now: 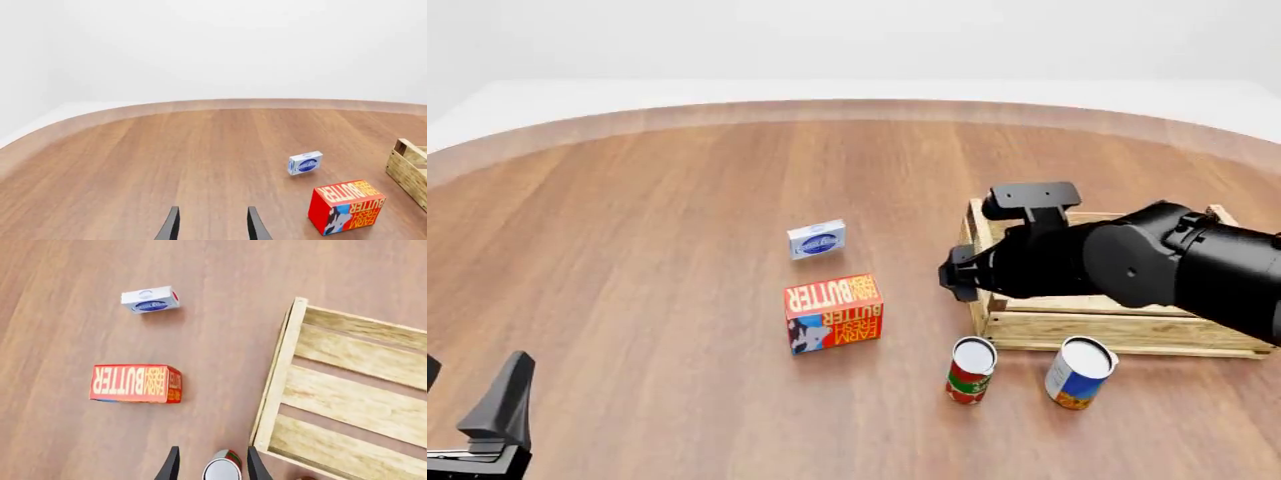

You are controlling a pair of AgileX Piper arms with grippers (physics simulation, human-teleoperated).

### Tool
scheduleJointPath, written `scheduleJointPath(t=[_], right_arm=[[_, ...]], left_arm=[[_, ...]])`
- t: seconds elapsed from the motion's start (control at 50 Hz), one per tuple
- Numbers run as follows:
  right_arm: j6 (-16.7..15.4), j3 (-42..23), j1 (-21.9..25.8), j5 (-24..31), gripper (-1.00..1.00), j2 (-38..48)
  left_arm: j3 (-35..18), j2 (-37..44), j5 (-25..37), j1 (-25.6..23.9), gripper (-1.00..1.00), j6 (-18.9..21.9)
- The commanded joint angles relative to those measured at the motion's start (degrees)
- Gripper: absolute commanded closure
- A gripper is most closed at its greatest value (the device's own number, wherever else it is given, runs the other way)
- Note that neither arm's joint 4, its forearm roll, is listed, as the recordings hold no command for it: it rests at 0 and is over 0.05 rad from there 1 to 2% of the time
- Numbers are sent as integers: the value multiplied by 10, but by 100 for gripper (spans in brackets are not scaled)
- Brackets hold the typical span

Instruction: Pick up the tomato sauce, and put it in the wooden tray.

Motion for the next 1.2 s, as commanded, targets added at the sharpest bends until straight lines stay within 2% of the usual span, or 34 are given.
scheduleJointPath(t=[0.02,0.1,0.12,0.16,0.26,0.42,0.44,0.66,0.7,0.72,0.76,0.98,1.0,1.02,1.2], right_arm=[[15,42,-4,-24,-100,7],[12,58,-13,-27,-100,-3],[20,57,-7,-26,-100,4],[7,65,-23,-23,-100,-8],[5,70,-26,-25,-100,0],[17,84,-20,-34,-100,18],[27,80,-12,-33,-100,27],[51,75,8,-34,-100,46],[69,69,26,-33,-100,61],[58,74,19,-33,-100,53],[68,73,25,-33,-100,62],[70,90,20,-39,-100,57],[61,102,4,-42,-100,46],[73,95,17,-42,-100,58],[79,98,23,-44,-100,65]], left_arm=[[0,0,0,-11,-100,0],[0,0,0,-11,-100,0],[0,0,0,-11,-100,0],[0,0,0,-11,-100,0],[0,0,0,-11,-100,0],[0,0,0,-11,-100,0],[0,0,0,-11,-100,0],[0,0,0,-11,-100,0],[0,0,0,-11,-100,0],[0,0,0,-11,-100,0],[0,0,0,-11,-100,0],[0,0,0,-11,-100,0],[0,0,0,-11,-100,0],[0,0,0,-11,-100,0],[0,0,0,-11,-100,0]])
